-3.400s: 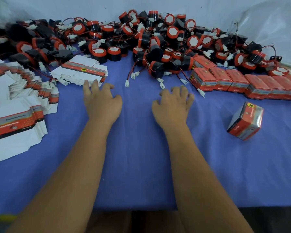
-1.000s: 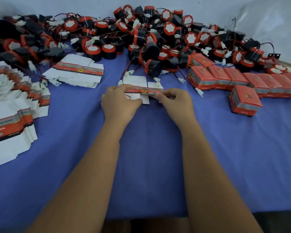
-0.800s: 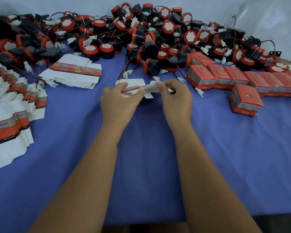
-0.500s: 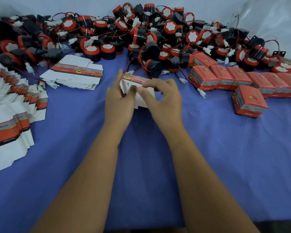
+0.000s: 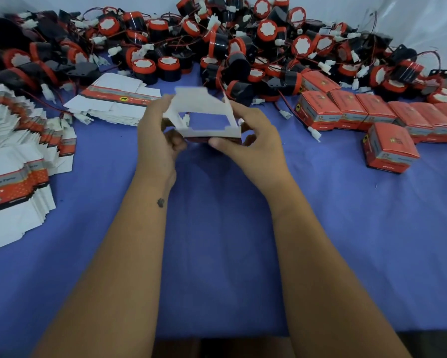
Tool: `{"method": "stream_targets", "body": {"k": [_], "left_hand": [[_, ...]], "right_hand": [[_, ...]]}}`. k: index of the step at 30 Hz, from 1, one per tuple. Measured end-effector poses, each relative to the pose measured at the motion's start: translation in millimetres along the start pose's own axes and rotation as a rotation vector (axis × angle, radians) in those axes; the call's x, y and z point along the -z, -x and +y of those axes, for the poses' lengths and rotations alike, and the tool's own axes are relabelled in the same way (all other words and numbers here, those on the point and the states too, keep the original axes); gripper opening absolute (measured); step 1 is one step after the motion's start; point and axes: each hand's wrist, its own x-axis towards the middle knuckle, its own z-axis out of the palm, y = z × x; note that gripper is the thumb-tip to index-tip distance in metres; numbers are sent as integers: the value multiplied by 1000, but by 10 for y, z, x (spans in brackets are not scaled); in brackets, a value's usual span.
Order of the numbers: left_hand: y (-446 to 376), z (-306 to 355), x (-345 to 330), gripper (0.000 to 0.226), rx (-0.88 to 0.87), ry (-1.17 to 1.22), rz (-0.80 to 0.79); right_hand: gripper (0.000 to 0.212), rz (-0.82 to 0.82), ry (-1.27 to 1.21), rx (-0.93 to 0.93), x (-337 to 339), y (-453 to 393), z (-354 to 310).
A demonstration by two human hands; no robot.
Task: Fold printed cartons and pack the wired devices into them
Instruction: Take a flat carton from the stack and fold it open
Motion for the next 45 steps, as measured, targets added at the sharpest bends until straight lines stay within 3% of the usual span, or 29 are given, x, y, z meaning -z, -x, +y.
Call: {"method": "stream_targets", "body": {"k": [3,5,7,12,20,23,25,32,35,38,41,45], "left_hand": [[10,-24,-29,62,-72,-64,-2],[60,-39,-64,76,-106,-56,-149],[138,-64,-137,62,-130,-92,-241],[201,-91,-225,21,-238,-130,-205],[282,-30,-242,22,-526,-209,-322],[318,-32,-263,26,-613,-245,-329],[325,-45,-289,30,-589,-256,-281],[199,-174,-281,28,-252,-183,-153],[154,-196,-275,25,-207,-119,-213],[147,-204,-259,44,-127,-32,-268],[143,-203,-273,33,-203,-151,-209],[151,-232,-279,39,-276,-280,-228]], "right_hand": [[40,26,-142,-68,-39,10,-27],[38,52,-187,-109,-98,8,-40],[40,76,-236,-148,-131,-4,-56],[37,48,-494,-176,-110,-8,-77],[15,176,-535,-27,-102,7,-132],[26,208,-525,78,-100,12,-154],[28,216,-482,79,-113,5,-143],[19,184,-372,-95,-202,-24,-42],[18,191,-365,-109,-202,-49,-34],[18,211,-396,-146,-193,-67,-28],[19,189,-401,-161,-185,-65,-39],[21,162,-463,-186,-175,-59,-24]]}}
